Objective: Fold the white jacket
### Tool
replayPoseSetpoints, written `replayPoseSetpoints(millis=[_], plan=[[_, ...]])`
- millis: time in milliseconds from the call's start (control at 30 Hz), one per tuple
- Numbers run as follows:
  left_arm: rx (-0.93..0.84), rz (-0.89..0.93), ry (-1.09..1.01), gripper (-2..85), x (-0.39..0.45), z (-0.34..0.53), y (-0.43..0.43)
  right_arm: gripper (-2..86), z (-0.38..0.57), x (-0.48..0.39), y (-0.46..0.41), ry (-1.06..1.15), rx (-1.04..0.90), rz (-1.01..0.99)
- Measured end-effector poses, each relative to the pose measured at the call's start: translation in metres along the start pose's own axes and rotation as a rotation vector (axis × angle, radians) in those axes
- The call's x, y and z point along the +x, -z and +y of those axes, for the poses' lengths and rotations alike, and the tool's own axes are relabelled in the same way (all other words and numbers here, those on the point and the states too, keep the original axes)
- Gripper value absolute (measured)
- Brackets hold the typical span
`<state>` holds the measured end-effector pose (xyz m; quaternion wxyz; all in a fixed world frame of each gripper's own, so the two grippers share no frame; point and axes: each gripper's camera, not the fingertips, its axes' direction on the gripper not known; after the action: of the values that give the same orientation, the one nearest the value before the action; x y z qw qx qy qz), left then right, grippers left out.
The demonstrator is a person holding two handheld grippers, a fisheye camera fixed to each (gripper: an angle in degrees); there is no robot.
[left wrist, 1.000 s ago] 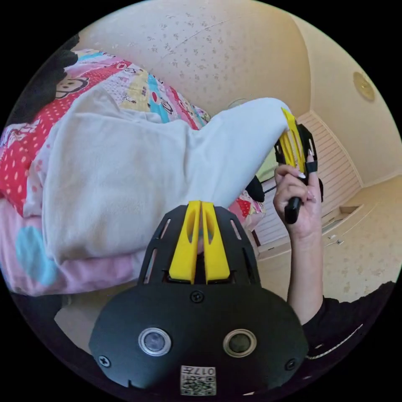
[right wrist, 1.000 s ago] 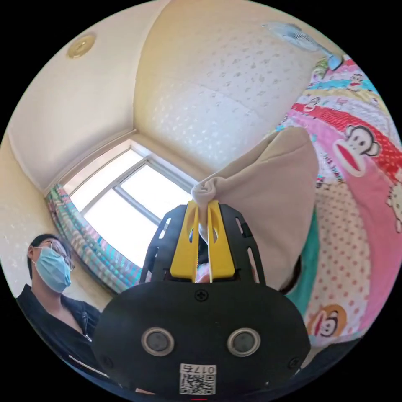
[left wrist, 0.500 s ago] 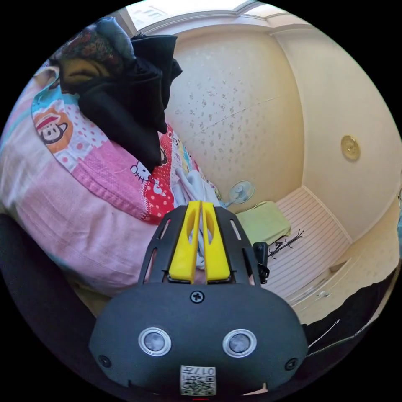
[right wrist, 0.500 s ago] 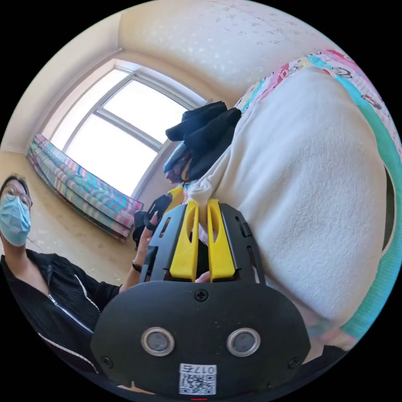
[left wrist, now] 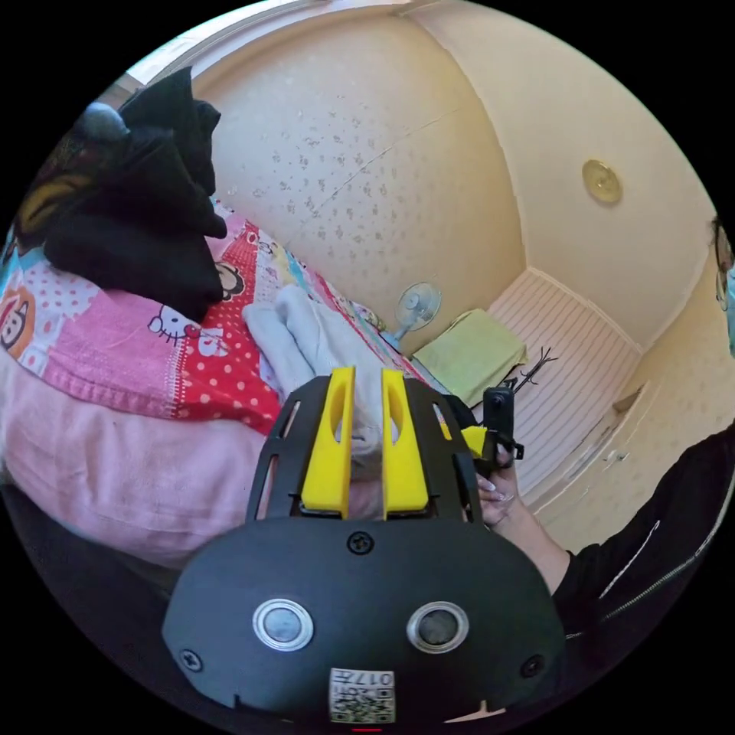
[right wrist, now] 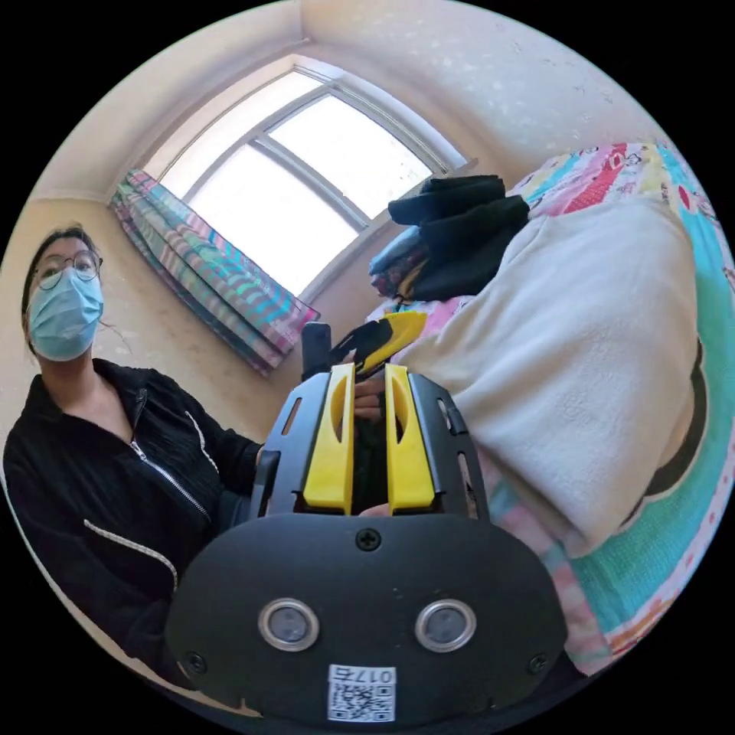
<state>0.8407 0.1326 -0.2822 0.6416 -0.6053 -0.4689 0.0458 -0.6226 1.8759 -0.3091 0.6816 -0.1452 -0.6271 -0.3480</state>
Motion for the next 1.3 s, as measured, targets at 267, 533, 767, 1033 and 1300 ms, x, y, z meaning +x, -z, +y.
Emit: replayPoseSetpoints(millis=[267, 533, 767, 1033, 1300], plan=[[-0.105, -0.239, -0.34, 0.6, 0.104, -0.009, -0.075, 5.6, 0.022, -0.032, 0.052, 0.011, 0.338, 0.669], [-0.135, -0.272, -0.355, 0.2, 0.07, 0.055, -0.121, 4.4, 0.073, 0.034, 0.046, -0.13, 0.364, 0.637], [0.043, -0.26, -0.298, 6.9, 0.07, 0.043, -0.077, 13.1, 0.098, 0.042, 0.105, -0.163, 0.662, 0.592], [-0.044, -0.219, 0.057, 13.8, 0.02, 0.029, -0.077, 16.2, 0.074, 0.086, 0.128, -0.293, 0.513, 0.33], [-0.041, -0.225, 0.19, 13.9, -0.001, 0.032, -0.078, 15.2, 0.047, 0.109, 0.149, -0.555, 0.347, 0.212]])
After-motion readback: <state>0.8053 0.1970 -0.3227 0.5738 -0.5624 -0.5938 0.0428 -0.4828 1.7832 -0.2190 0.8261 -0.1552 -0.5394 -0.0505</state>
